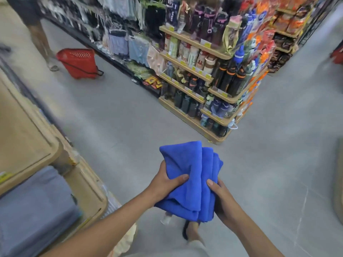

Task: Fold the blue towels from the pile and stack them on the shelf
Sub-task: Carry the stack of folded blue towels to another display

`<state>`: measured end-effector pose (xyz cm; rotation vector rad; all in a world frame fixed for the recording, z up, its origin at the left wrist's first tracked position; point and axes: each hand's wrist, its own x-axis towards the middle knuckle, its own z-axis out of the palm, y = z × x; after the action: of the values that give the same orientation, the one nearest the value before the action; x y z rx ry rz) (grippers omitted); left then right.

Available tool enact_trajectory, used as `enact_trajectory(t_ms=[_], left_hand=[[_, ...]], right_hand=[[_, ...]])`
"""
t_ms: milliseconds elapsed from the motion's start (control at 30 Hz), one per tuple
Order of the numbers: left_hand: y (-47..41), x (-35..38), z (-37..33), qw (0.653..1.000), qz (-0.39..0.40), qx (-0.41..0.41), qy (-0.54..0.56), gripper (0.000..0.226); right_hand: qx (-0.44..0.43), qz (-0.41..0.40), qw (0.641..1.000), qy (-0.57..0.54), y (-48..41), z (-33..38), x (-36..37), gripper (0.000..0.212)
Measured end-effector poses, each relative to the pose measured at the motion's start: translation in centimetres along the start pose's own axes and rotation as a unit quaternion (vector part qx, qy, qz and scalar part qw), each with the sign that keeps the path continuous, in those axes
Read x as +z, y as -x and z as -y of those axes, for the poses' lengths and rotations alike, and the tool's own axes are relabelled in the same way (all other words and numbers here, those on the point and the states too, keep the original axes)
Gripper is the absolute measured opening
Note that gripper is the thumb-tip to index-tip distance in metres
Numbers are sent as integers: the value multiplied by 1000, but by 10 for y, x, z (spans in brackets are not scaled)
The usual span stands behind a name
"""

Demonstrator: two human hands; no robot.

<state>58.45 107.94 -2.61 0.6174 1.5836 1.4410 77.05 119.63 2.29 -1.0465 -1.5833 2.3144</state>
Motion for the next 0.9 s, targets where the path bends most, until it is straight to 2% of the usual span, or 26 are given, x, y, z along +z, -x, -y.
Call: enact_trajectory(t_ms=[167,300,400,500,633,700,800,900], left_hand=[[-87,-19,-29,995,-99,8,17,83],[-128,-38,-64,979,-201,17,32,81],[-144,-62,-86,959,-278,23,53,78],[-147,-85,-99,928,-364,39,72,70],[-145,-126,-107,876,-470,58,89,89],[-138,-149,-109,844,-525,64,91,89],[-128,-178,-116,811,-575,70,79,84],[-118,-212,-126,770,-624,86,104,90]], right_hand=[[2,84,996,36,-118,68,-26,96],[8,210,975,75,-204,125,-21,79],[28,273,956,106,-264,161,3,72],[41,343,929,128,-308,182,39,66],[53,421,888,175,-353,201,105,65],[59,468,860,195,-372,204,146,65],[71,515,826,218,-391,210,194,64],[84,558,786,253,-411,218,253,65]])
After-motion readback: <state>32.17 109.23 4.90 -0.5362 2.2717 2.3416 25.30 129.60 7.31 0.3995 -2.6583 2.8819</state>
